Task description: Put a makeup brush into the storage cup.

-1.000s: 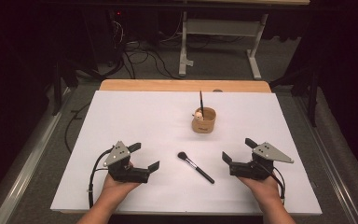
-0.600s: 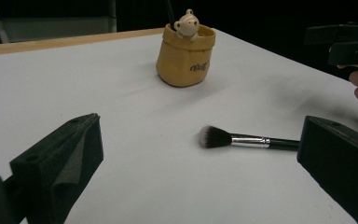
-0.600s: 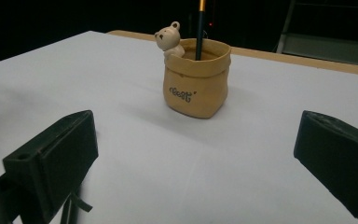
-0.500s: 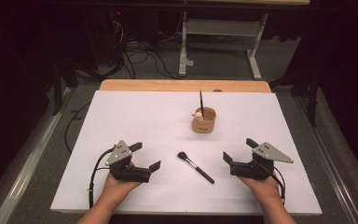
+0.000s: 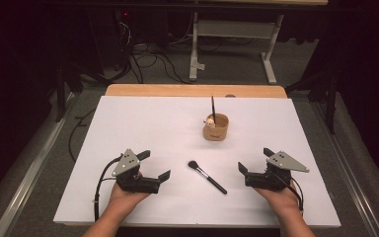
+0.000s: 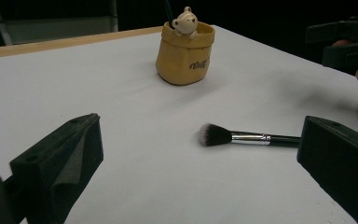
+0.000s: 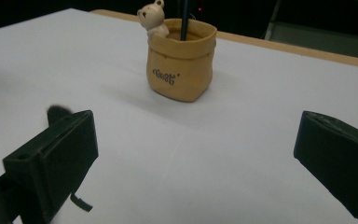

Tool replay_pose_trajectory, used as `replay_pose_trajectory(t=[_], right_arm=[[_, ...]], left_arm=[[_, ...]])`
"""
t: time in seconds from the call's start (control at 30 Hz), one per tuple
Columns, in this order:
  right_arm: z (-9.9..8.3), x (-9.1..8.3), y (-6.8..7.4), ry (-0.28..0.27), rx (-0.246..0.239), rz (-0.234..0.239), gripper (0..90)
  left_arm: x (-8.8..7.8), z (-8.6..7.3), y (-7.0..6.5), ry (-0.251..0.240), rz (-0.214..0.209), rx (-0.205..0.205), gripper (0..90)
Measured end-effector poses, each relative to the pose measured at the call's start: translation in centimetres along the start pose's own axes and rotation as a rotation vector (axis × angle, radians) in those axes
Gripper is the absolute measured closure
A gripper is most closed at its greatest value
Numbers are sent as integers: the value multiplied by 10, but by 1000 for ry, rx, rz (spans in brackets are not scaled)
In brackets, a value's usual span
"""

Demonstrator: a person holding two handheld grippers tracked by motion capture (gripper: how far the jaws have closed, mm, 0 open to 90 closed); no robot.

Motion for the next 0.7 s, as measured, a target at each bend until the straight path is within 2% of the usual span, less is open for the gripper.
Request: replay_pose_trajectory(t=[0.1,0.23,0.57,0.7], right_arm=[[0,1,-1,3,-8,-13,11],[0,1,-2,23,8,-23,12],[-6,5,-5,119,8,-35,33],[-8,7,-6,163,-18,-39,48]], left_arm=[[-1,0,0,0,0,2,9],[-1,0,1,2,1,1,9],[0,0,0,3,1,6,9],[-1,0,0,1,2,8,9]])
Point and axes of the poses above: each handheld gripper's, and its own axes: x roughly forward along the jaws, z roughly out of its top, y roughly to its left, the point moved 3 cm from there along x, roughly forward along the jaws, and after that the axes turned 2 degrees about -y, right-handed, at the moved point
